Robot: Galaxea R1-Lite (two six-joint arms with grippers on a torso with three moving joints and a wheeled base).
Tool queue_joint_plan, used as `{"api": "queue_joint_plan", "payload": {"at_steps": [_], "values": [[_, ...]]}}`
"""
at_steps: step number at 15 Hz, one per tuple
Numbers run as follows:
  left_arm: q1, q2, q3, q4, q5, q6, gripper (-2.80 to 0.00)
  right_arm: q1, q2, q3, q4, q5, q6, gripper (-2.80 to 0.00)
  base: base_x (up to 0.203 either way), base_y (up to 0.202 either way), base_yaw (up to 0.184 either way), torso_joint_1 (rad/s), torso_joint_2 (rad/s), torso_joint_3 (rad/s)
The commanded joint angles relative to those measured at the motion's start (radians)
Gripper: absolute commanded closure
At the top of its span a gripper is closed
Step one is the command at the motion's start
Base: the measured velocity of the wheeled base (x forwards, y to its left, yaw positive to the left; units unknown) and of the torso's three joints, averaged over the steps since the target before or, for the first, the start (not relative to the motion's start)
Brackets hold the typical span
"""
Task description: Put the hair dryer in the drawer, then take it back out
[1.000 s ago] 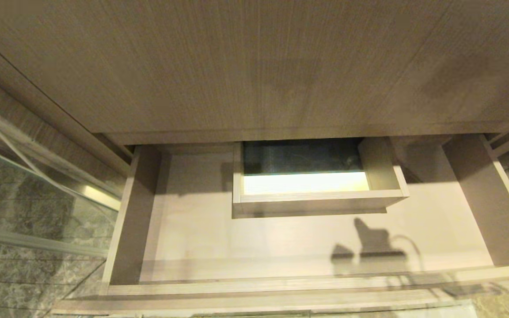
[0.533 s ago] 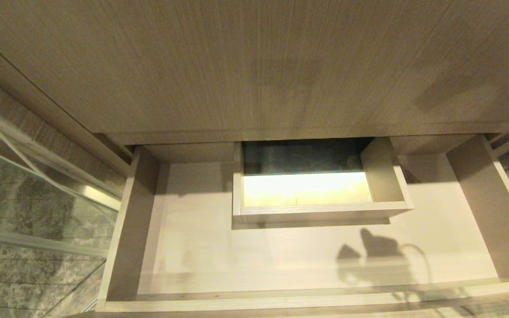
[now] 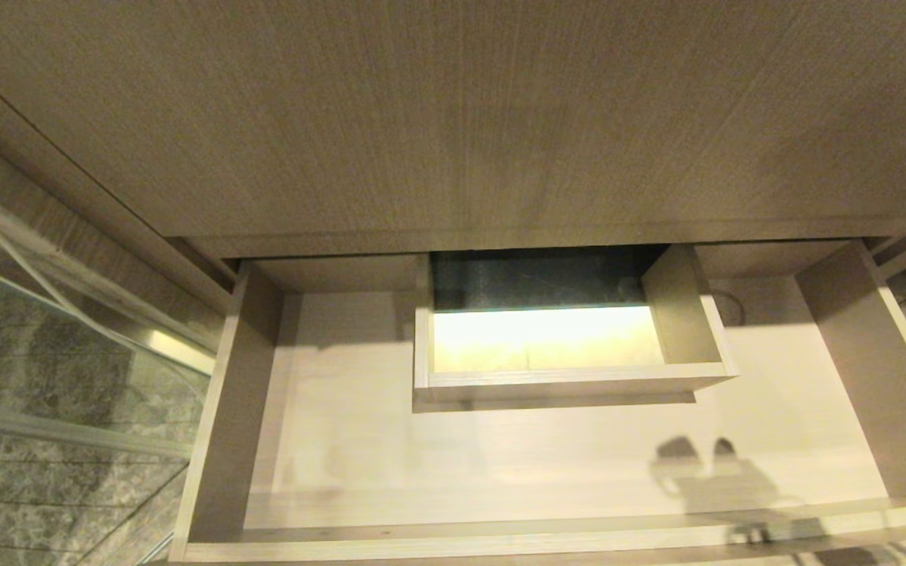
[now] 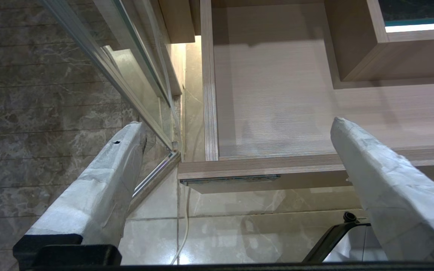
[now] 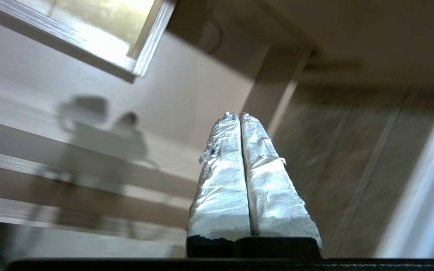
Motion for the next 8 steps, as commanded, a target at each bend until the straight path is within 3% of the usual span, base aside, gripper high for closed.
{"api": "queue_joint_plan", "payload": {"at_steps": [1,4,8], "values": [[0.0,0.001,0.0,0.0,0.0,0.001,-2.8,-0.007,-0.086,0.125,-0.021,-0.006,0.111,0.0,0.0,0.0,0.0,0.0,0.0,0.0],[0.0,0.0,0.0,0.0,0.0,0.0,-2.8,-0.037,-0.181,0.327,-0.082,0.0,0.299,0.0,0.0,0.0,0.0,0.0,0.0,0.0],[0.0,0.0,0.0,0.0,0.0,0.001,-2.8,-0.051,-0.413,0.546,-0.108,0.015,0.344,0.0,0.0,0.0,0.0,0.0,0.0,0.0]]}}
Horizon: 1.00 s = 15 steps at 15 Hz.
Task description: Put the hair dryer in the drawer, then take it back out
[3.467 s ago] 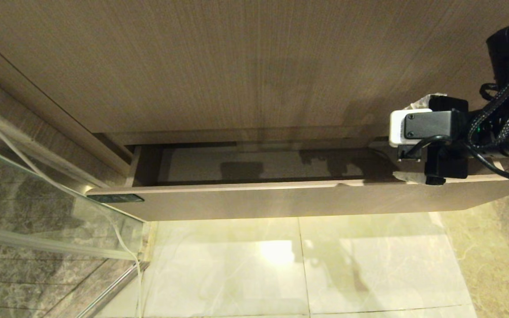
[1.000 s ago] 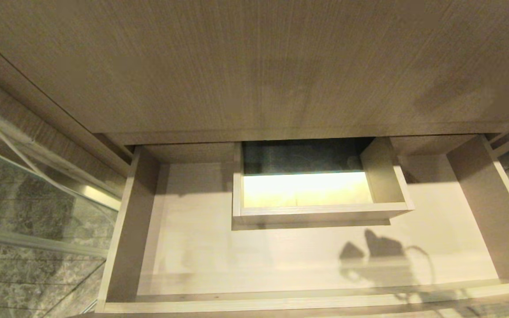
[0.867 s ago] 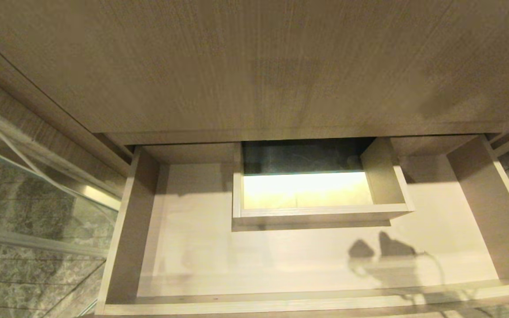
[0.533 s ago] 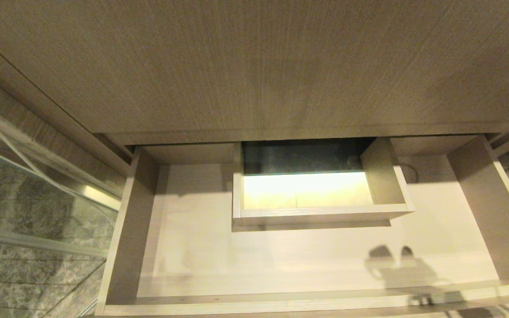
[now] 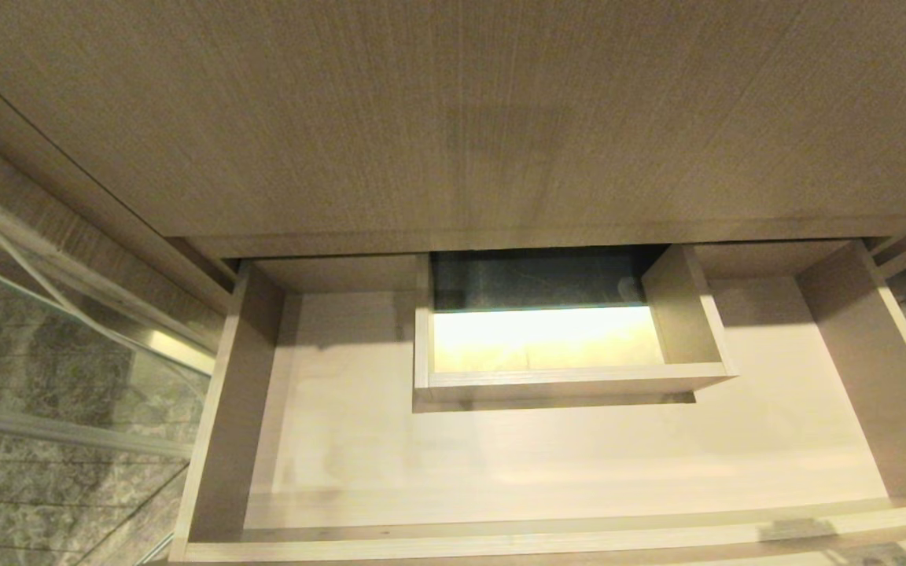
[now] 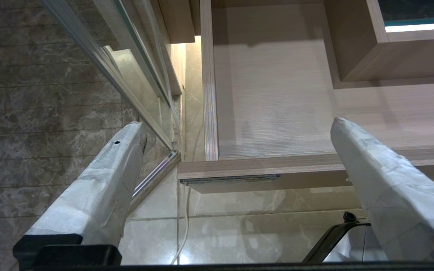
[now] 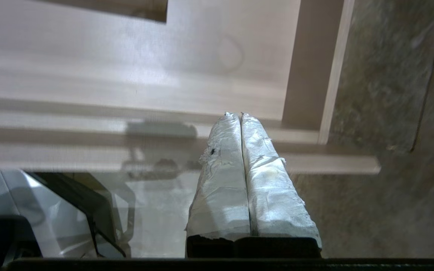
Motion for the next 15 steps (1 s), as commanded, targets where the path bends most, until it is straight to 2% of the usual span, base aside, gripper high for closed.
{"api": "queue_joint_plan", "payload": {"at_steps": [1,4,5,8,9,11,12,13,15], "values": [[0.0,0.0,0.0,0.0,0.0,-0.001,-2.8,-0.003,-0.163,0.087,0.003,0.001,0.001,0.0,0.0,0.0,0.0,0.0,0.0,0.0],[0.0,0.0,0.0,0.0,0.0,-0.001,-2.8,-0.001,-0.361,0.261,-0.014,0.008,0.006,0.0,0.0,0.0,0.0,0.0,0.0,0.0],[0.0,0.0,0.0,0.0,0.0,-0.003,-2.8,0.0,-0.38,0.328,-0.075,0.014,0.007,0.0,0.0,0.0,0.0,0.0,0.0,0.0],[0.0,0.0,0.0,0.0,0.0,-0.003,-2.8,-0.008,-0.37,0.474,-0.398,0.033,0.011,0.0,0.0,0.0,0.0,0.0,0.0,0.0],[0.0,0.0,0.0,0.0,0.0,-0.003,-2.8,-0.047,-0.357,0.514,-0.463,0.091,0.013,0.0,0.0,0.0,0.0,0.0,0.0,0.0],[0.0,0.0,0.0,0.0,0.0,-0.003,-2.8,-0.182,-0.376,0.52,-0.437,0.35,0.013,0.0,0.0,0.0,0.0,0.0,0.0,0.0],[0.0,0.001,0.0,0.0,0.0,-0.003,-2.8,-0.249,-0.4,0.52,-0.41,0.414,0.01,0.0,0.0,0.0,0.0,0.0,0.0,0.0],[0.0,0.0,0.0,0.0,0.0,-0.004,-2.8,-0.275,-0.432,0.521,-0.386,0.412,0.011,0.0,0.0,0.0,0.0,0.0,0.0,0.0],[0.0,0.0,0.0,0.0,0.0,-0.004,-2.8,-0.254,-0.537,0.521,-0.364,0.413,0.01,0.0,0.0,0.0,0.0,0.0,0.0,0.0]]}}
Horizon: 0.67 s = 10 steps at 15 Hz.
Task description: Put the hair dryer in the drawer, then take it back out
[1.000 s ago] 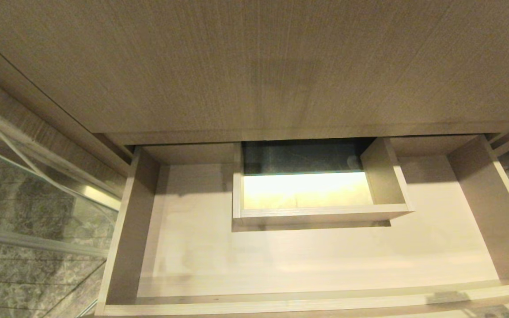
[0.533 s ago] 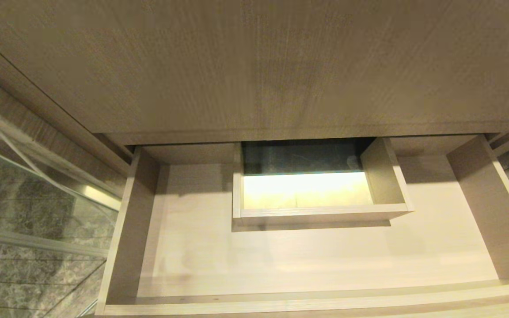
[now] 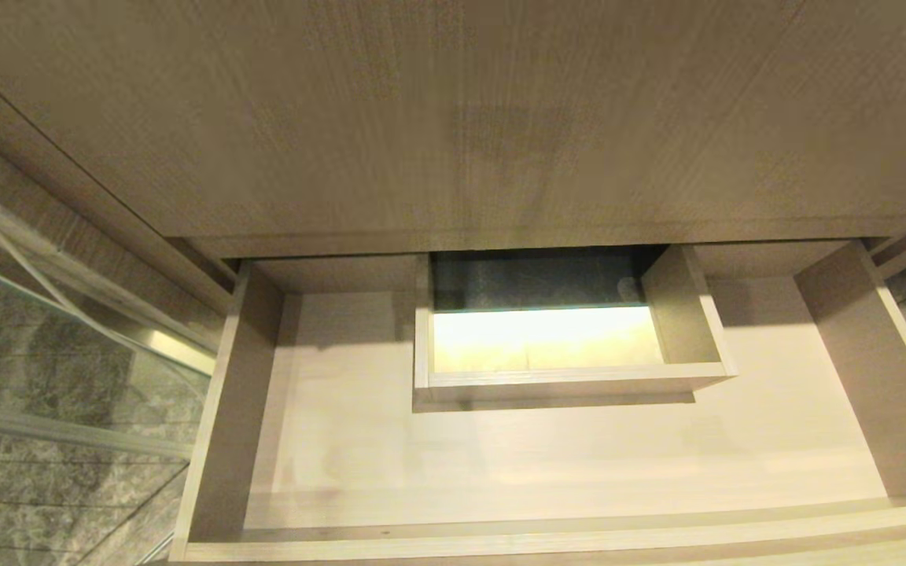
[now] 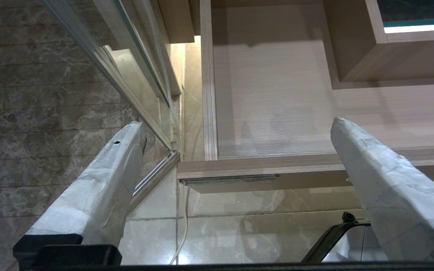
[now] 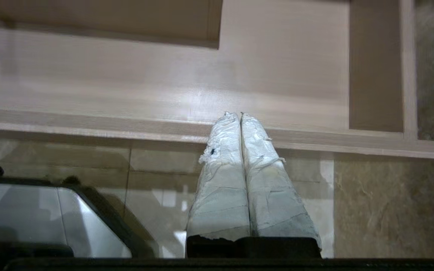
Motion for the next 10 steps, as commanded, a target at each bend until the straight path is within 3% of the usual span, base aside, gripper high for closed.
{"api": "queue_joint_plan", "payload": {"at_steps": [1,3,5,10], "values": [[0.0,0.0,0.0,0.0,0.0,0.0,-2.8,0.005,-0.114,0.003,0.004,0.004,-0.003,0.0,0.0,0.0,0.0,0.0,0.0,0.0],[0.0,0.0,0.0,0.0,0.0,0.0,-2.8,0.01,-0.187,0.003,0.023,0.005,0.038,0.0,0.0,0.0,0.0,0.0,0.0,0.0],[0.0,0.0,0.0,0.0,0.0,0.0,-2.8,0.012,-0.183,0.0,0.095,-0.01,0.13,0.0,0.0,0.0,0.0,0.0,0.0,0.0],[0.0,0.0,0.0,0.0,0.0,0.0,-2.8,0.013,-0.183,0.002,0.073,-0.013,0.101,0.0,0.0,0.0,0.0,0.0,0.0,0.0]]}}
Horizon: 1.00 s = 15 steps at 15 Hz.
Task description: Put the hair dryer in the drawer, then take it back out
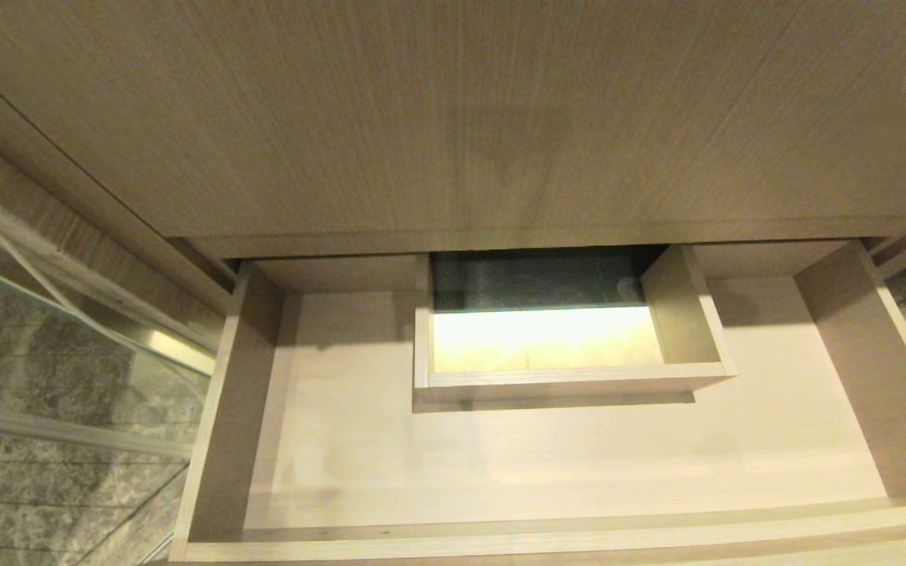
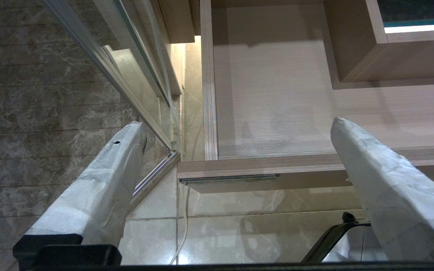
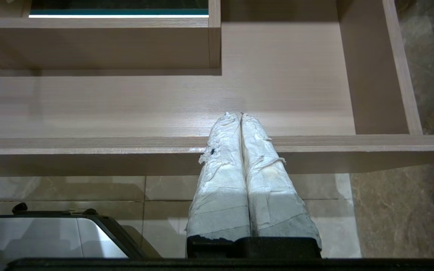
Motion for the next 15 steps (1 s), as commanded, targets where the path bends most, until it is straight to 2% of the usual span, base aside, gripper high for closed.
{"api": "queue_joint_plan", "payload": {"at_steps": [1,15], "values": [[0.0,0.0,0.0,-0.002,0.0,0.0,-2.8,0.0,0.0,0.0,-0.002,-0.002,0.003,0.0,0.0,0.0,0.0,0.0,0.0,0.0],[0.0,0.0,0.0,0.001,0.0,0.0,-2.8,0.0,0.0,0.0,-0.002,-0.003,0.011,0.0,0.0,0.0,0.0,0.0,0.0,0.0]]}}
